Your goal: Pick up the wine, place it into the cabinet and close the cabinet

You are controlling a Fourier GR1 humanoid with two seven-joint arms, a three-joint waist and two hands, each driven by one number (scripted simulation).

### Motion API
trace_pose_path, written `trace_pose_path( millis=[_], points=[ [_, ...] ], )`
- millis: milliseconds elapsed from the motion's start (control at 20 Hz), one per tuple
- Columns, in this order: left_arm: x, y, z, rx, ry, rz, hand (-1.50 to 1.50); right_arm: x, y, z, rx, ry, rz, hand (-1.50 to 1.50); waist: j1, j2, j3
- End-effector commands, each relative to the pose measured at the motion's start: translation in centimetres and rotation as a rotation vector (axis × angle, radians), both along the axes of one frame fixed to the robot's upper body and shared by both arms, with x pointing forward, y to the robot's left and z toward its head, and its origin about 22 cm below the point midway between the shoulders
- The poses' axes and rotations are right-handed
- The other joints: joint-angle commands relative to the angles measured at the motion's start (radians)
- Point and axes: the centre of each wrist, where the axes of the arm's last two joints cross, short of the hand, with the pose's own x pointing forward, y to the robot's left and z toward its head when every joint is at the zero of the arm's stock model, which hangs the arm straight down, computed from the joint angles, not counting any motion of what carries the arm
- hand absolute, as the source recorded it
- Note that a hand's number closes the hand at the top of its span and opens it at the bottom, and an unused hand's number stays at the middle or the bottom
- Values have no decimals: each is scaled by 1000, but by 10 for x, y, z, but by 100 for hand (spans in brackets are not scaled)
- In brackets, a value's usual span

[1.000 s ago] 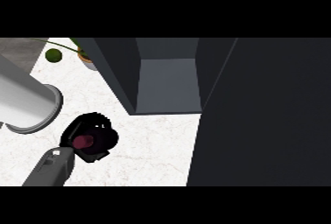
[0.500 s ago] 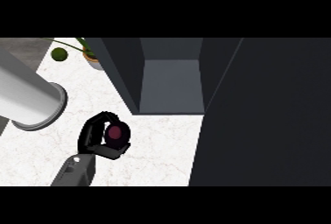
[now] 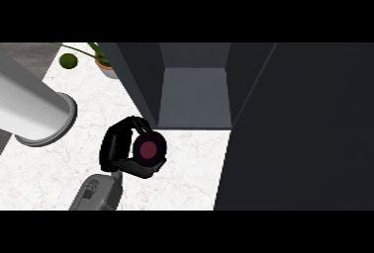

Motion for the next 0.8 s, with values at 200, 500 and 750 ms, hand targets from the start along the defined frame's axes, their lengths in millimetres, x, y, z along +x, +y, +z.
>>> trace_pose_path(
  millis=[200,500,750],
  points=[
    [-10,-53,87,-96,21,-71,150,-15,-10,4,20,2,59,-150,-4,1,0],
    [-1,-82,143,-87,22,-13,150,-15,-12,-2,8,28,74,-150,-10,3,0],
    [25,-109,176,-64,32,27,150,-2,-7,6,12,12,72,-150,-15,7,-1]
  ],
)
